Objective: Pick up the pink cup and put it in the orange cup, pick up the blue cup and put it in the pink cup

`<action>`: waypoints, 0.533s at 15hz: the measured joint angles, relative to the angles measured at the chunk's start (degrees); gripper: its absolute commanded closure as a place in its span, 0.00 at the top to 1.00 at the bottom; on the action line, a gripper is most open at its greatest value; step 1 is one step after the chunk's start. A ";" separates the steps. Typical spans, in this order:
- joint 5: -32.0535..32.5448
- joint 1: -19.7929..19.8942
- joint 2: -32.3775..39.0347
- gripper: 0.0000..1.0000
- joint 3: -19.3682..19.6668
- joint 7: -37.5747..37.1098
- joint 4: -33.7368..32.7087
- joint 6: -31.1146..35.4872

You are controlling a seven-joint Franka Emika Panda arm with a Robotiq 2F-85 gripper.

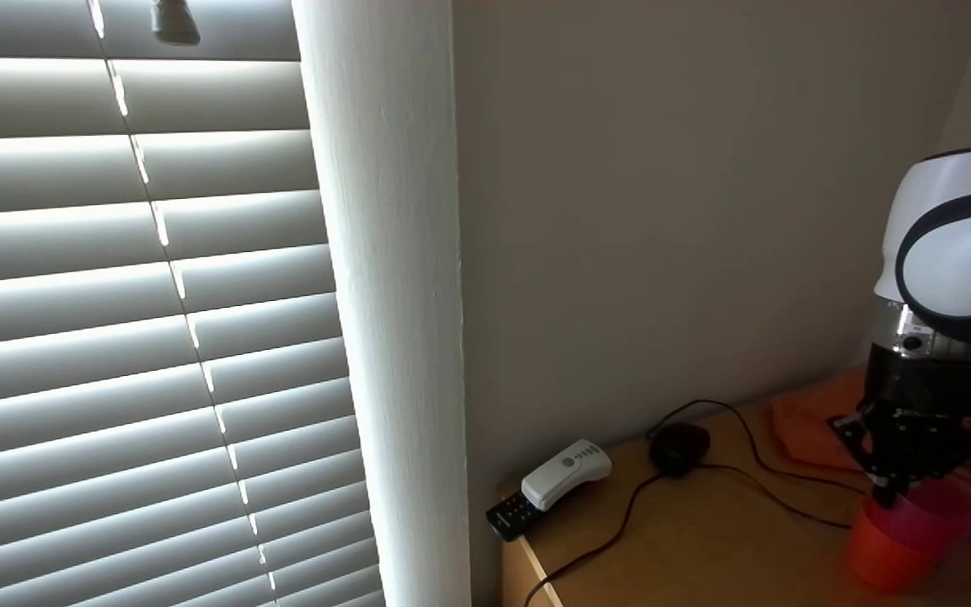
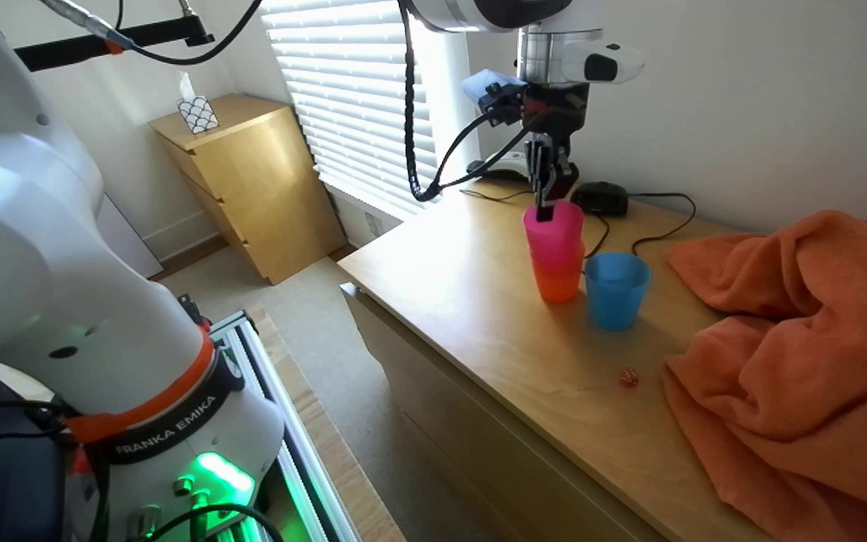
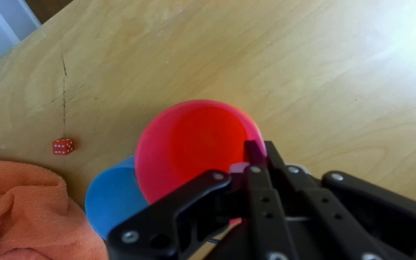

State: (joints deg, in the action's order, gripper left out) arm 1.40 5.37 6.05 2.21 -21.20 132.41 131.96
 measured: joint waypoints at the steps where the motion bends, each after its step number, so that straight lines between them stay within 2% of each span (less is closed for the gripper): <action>1: 0.09 -0.05 0.55 0.01 0.12 0.00 -0.18 0.00; 3: 0.24 -0.20 1.56 0.01 0.38 0.00 -0.50 0.00; 4: 0.27 -0.23 1.99 0.30 0.46 0.00 -0.60 0.00; 5: 0.30 -0.27 2.37 0.30 0.54 0.00 -0.69 0.00; 8: 0.32 -0.53 3.26 0.51 0.81 0.00 -1.11 0.00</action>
State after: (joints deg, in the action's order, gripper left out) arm 1.72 4.84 9.31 3.02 -21.20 131.31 131.96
